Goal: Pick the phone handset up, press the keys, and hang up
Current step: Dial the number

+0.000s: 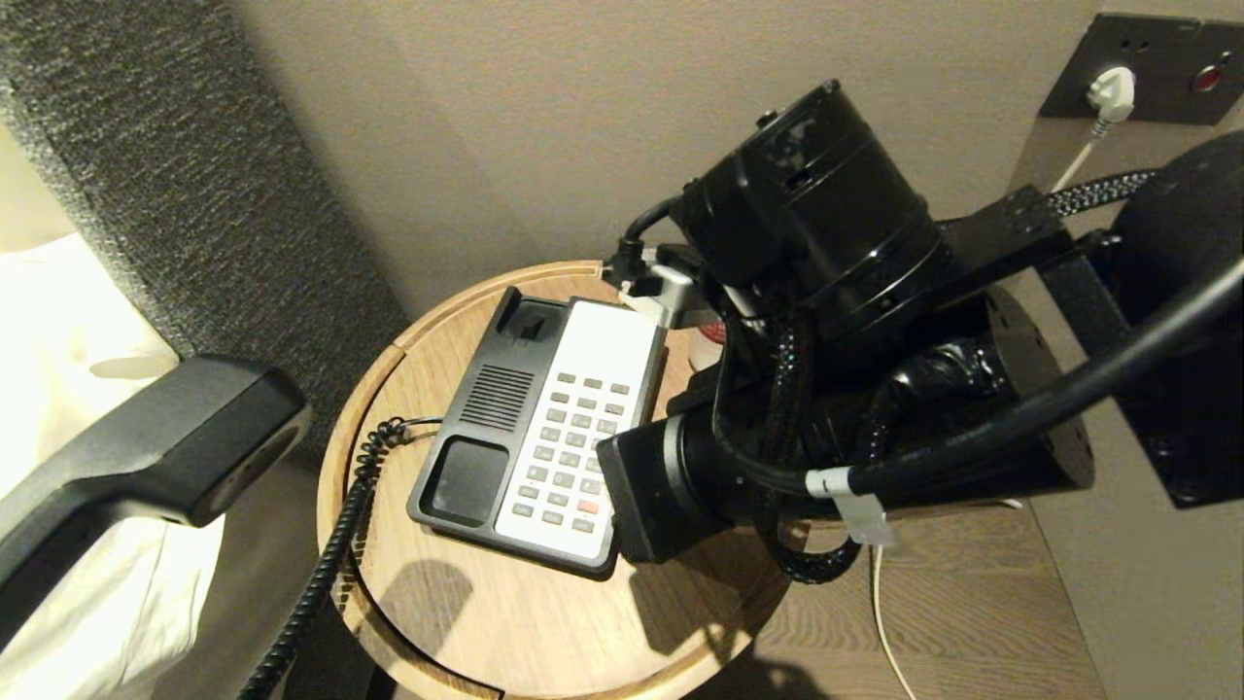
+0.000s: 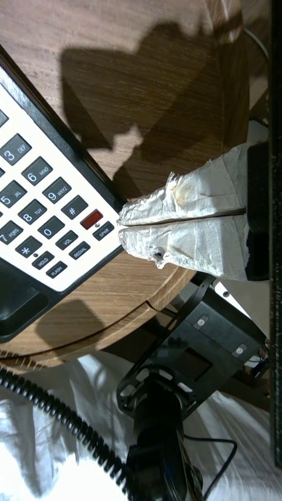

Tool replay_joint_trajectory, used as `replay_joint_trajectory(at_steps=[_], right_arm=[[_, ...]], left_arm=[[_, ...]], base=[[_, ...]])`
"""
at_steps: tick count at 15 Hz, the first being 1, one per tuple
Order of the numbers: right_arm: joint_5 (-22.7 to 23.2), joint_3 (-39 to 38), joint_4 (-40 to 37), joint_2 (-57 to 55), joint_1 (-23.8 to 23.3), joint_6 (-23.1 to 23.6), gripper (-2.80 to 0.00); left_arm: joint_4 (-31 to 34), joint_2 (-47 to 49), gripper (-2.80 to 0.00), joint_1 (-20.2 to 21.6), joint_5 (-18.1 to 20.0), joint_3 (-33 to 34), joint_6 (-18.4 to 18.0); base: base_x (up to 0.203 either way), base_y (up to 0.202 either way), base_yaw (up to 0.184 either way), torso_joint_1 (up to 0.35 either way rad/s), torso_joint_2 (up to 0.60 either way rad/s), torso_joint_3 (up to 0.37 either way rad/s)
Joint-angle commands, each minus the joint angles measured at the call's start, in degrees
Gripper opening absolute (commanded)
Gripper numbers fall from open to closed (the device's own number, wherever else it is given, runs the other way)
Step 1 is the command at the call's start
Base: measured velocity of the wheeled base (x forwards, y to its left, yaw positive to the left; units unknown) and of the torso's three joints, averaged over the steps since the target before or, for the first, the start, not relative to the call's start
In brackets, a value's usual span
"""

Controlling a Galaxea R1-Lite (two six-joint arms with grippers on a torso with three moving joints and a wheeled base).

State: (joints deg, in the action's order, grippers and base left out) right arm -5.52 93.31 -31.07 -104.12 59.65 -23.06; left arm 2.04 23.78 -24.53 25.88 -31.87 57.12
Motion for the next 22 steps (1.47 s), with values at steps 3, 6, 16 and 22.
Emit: replay_joint_trajectory(at_steps=[3,6,16,22], right_arm=[[-0.4,0.3,0.1,-3.7,0.0,-0.2,-2.8],[-0.4,0.5,0.1,-4.8,0.0,-0.2,-2.8],[-0.5,0.6,2.2,-7.0,-0.1,-0.1,-2.8],[-0.6,0.2,2.4,-7.7,-0.1,-0.1,-2.8]], left_arm=[[0.1,-0.1,-2.8,0.0,0.1,0.2,0.4],[0.0,0.0,-2.8,-0.1,0.1,0.3,0.3],[-0.1,-0.1,-2.8,-0.1,0.1,0.1,0.4],[0.0,-0.1,-2.8,-0.1,0.1,0.2,0.4]], base=[[0.0,0.0,0.0,0.0,0.0,0.0],[0.0,0.0,0.0,0.0,0.0,0.0],[0.0,0.0,0.0,0.0,0.0,0.0],[0.0,0.0,0.0,0.0,0.0,0.0]])
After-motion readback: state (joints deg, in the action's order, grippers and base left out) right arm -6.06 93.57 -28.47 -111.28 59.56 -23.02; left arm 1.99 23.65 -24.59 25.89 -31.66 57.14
